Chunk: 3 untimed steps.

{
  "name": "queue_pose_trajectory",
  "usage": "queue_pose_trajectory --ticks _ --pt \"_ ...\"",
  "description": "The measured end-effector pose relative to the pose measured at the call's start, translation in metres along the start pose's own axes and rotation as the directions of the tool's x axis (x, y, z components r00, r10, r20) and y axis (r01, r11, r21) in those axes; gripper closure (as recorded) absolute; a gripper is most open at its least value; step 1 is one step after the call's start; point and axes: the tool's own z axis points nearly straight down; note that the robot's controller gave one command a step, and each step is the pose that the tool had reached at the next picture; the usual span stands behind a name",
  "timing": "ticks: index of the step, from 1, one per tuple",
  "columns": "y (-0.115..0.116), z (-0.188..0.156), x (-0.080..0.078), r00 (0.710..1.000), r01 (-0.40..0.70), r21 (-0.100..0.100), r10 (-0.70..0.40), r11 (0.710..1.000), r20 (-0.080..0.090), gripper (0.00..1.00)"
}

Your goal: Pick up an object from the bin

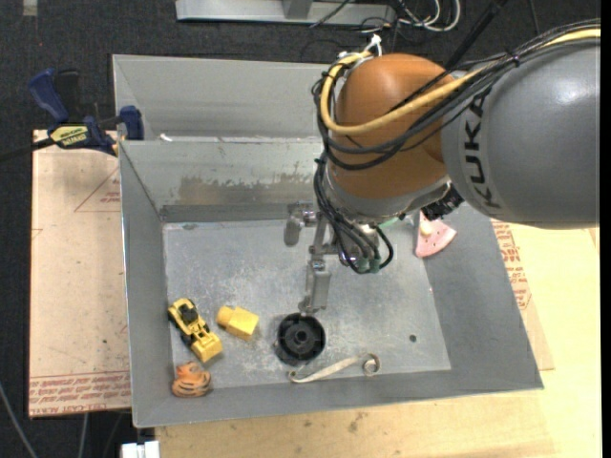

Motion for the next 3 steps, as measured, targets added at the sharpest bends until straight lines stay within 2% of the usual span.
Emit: queue_pose_trajectory --ticks 1,2,3 --pt "-0.001 -0.005 -0.001 1.000 -0.003 -0.001 0.004 1.000 0.008 0.00" --pt "0.001 0.035 0.012 1.000 -0.020 -0.003 0.020 1.000 0.016 0.00" --pt "-0.006 0.102 0.034 0.995 0.097 -0.001 -0.097 0.995 0.011 0.00"
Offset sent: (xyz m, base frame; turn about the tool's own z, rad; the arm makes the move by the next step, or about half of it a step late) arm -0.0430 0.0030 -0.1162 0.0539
